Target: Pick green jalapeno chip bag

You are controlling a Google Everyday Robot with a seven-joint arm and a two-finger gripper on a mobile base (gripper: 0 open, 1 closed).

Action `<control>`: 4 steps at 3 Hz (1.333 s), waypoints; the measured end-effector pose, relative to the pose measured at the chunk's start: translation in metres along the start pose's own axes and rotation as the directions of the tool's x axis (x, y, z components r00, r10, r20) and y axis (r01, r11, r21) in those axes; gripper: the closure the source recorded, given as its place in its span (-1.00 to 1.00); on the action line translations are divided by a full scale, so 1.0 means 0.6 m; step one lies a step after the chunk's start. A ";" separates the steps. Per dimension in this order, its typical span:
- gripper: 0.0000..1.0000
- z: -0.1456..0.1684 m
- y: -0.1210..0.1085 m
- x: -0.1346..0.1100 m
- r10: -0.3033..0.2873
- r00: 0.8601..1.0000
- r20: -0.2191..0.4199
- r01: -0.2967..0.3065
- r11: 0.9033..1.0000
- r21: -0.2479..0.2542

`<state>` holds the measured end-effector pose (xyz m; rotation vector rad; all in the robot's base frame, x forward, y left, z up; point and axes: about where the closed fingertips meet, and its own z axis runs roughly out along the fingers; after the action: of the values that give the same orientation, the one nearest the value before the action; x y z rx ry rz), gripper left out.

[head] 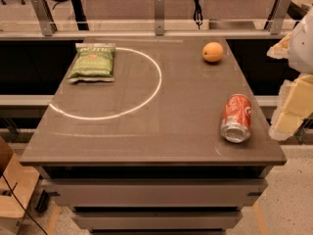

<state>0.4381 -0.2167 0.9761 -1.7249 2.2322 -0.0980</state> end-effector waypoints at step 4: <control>-1.00 0.035 -0.028 -0.159 -0.152 0.963 0.224 0.160 0.987 -0.016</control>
Offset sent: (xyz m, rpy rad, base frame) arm 0.0096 0.0176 0.0037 0.1058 -0.0425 0.0453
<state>0.4810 -0.1274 0.9798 -1.8298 1.9482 0.0939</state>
